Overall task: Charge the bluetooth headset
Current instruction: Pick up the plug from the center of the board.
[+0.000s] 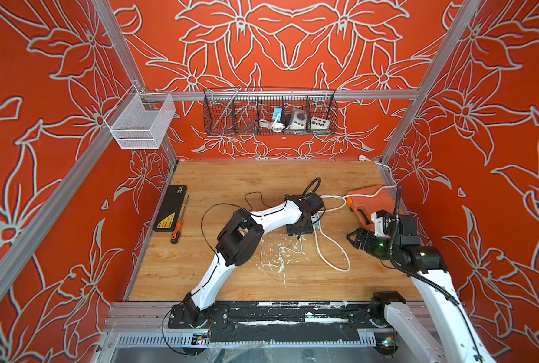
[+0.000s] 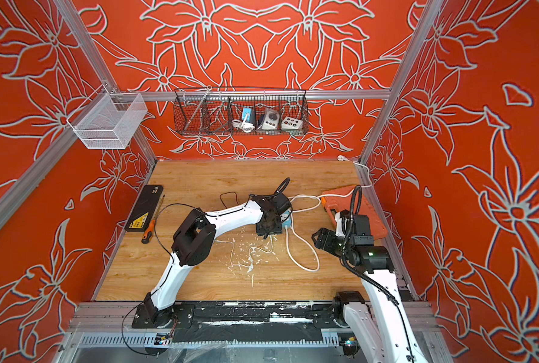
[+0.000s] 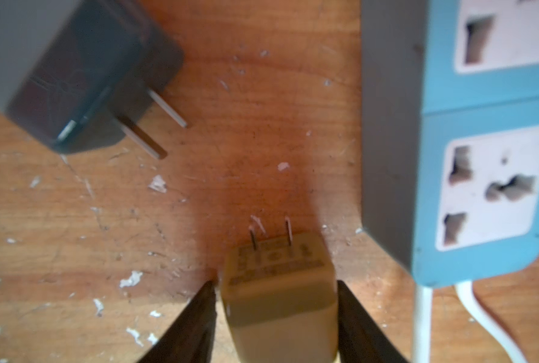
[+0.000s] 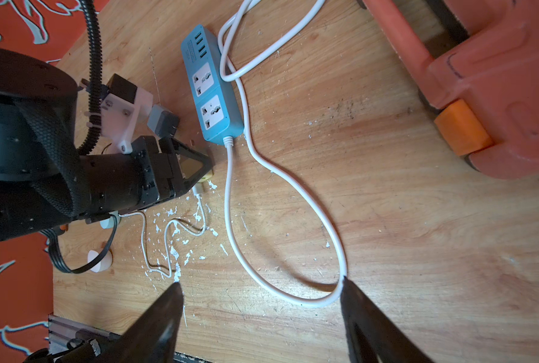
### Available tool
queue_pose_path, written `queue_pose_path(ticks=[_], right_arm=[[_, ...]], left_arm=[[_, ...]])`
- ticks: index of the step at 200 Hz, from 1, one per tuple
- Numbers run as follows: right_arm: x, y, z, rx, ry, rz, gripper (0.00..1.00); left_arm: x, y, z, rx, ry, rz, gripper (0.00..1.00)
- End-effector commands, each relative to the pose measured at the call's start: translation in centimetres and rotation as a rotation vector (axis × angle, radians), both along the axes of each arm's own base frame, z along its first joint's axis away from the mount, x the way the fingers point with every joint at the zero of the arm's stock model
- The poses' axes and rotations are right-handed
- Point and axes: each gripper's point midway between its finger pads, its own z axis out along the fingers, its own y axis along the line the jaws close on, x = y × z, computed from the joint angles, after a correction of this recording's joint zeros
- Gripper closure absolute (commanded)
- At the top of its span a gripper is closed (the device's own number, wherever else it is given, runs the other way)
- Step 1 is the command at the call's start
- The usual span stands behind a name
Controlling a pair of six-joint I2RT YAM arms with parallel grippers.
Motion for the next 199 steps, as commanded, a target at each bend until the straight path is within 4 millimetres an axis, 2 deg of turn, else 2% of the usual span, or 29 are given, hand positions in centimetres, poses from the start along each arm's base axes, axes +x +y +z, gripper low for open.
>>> queue_pose_path(ticks=[1, 52, 74, 90, 103, 147, 199], right_arm=[[-0.1, -0.1, -0.5, -0.009, 0.009, -0.003, 0.2], [-0.2, 0.2, -0.8, 0.007, 0.01, 0.01, 0.22], [-0.4, 0.4, -0.5, 0.012, -0.004, 0.019, 0.23], [-0.4, 0.7, -0.2, 0.026, -0.029, 0.034, 0.25], [-0.4, 1.5, 0.2, 0.066, -0.059, 0.069, 0.32], [-0.3, 3.0, 0.5, 0.153, -0.1, 0.095, 0.36], [0.7, 4.7, 2.7, 0.157, -0.228, 0.113, 0.35]], left_arm=[[-0.7, 1.5, -0.9, 0.055, 0.024, 0.01, 0.47], [-0.6, 3.4, 0.4, 0.039, 0.003, 0.031, 0.59], [-0.4, 4.1, 1.8, 0.031, -0.021, 0.036, 0.6], [-0.2, 4.4, 3.3, 0.006, -0.041, 0.043, 0.6], [-0.1, 4.5, 4.7, -0.021, -0.064, 0.043, 0.6], [0.4, 4.7, 10.0, -0.128, -0.137, 0.057, 0.6], [0.3, 5.3, 15.1, -0.251, -0.202, 0.089, 0.61]])
